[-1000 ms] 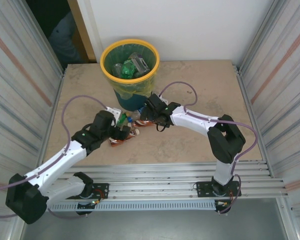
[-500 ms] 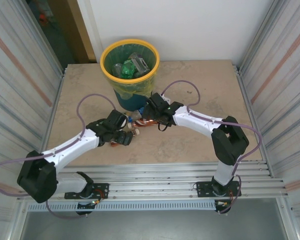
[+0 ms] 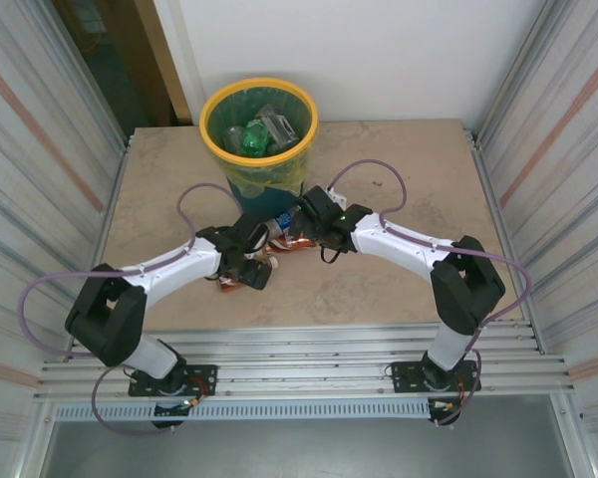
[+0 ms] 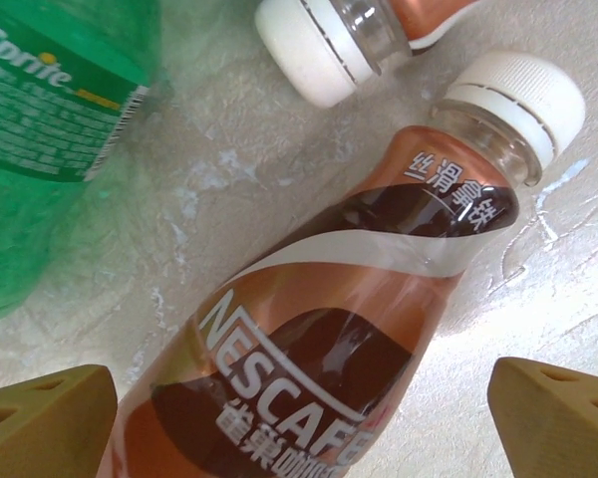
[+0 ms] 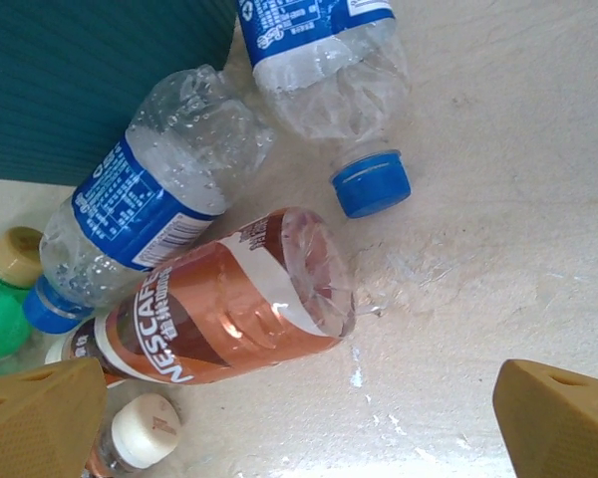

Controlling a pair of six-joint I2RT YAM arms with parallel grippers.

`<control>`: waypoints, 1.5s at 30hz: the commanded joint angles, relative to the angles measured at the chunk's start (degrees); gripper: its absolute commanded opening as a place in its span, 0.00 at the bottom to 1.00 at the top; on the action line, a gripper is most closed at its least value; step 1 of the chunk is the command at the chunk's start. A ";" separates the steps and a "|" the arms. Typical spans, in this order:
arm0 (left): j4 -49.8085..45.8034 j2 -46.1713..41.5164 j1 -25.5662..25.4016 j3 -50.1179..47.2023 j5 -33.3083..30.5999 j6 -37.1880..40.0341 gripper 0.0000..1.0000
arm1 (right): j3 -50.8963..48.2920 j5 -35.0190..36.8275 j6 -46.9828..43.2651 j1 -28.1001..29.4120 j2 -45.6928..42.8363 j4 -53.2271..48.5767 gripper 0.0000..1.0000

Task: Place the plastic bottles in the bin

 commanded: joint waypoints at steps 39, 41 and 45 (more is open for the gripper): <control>1.71 -8.60 -5.52 4.34 21.51 4.79 0.42 | -4.32 8.95 0.46 -2.62 -9.22 -5.74 0.98; 3.66 -11.65 -5.52 4.51 23.10 5.42 0.42 | -5.40 9.65 0.60 -3.26 -10.78 -5.85 0.98; 9.28 -17.68 -5.55 4.33 25.00 6.76 0.36 | -7.55 11.20 0.79 -4.49 -13.97 -6.15 0.98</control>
